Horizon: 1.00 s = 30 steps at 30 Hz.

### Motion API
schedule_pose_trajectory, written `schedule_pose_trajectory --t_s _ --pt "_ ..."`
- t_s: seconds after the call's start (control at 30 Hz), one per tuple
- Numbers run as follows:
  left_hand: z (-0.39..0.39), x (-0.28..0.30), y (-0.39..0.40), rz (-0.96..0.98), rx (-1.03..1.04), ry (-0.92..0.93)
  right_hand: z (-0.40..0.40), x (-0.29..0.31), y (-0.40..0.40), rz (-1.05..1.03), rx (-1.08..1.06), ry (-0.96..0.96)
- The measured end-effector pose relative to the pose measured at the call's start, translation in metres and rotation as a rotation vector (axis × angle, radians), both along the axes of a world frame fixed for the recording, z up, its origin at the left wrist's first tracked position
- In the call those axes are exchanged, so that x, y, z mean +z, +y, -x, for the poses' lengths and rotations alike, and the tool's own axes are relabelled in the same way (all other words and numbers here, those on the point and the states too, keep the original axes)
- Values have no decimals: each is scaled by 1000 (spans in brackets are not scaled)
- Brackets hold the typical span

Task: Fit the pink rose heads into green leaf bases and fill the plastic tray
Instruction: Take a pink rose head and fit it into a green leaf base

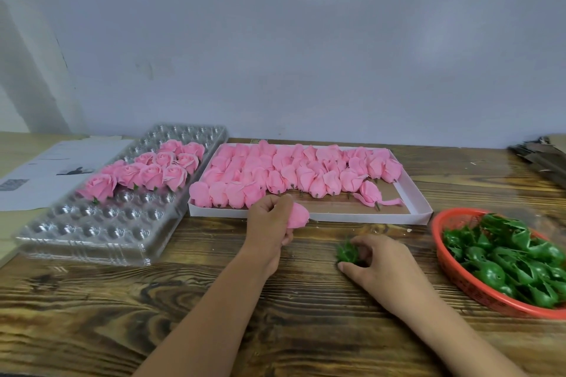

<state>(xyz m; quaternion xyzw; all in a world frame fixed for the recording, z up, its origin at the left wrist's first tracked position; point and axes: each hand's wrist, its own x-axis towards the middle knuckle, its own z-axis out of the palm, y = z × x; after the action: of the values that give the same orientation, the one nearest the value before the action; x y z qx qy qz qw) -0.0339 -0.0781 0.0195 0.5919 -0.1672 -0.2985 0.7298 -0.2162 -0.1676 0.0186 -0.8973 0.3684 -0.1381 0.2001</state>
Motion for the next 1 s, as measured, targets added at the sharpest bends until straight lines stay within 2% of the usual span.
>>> schedule_pose_trajectory --t_s 0.3,0.47,0.63,0.87,1.0 --pt "1 -1 -1 -19 -2 -26 -19 12 3 -101 78 -211" --pt "3 0 -1 -33 10 -100 -28 14 8 -120 96 -258" --pt "9 0 0 -37 -1 -174 -30 5 12 -151 143 -403" --pt "13 3 1 -45 27 -234 -32 -7 12 -290 86 -592" --pt "13 2 -1 -42 19 -248 -34 -11 10 -287 68 -634"
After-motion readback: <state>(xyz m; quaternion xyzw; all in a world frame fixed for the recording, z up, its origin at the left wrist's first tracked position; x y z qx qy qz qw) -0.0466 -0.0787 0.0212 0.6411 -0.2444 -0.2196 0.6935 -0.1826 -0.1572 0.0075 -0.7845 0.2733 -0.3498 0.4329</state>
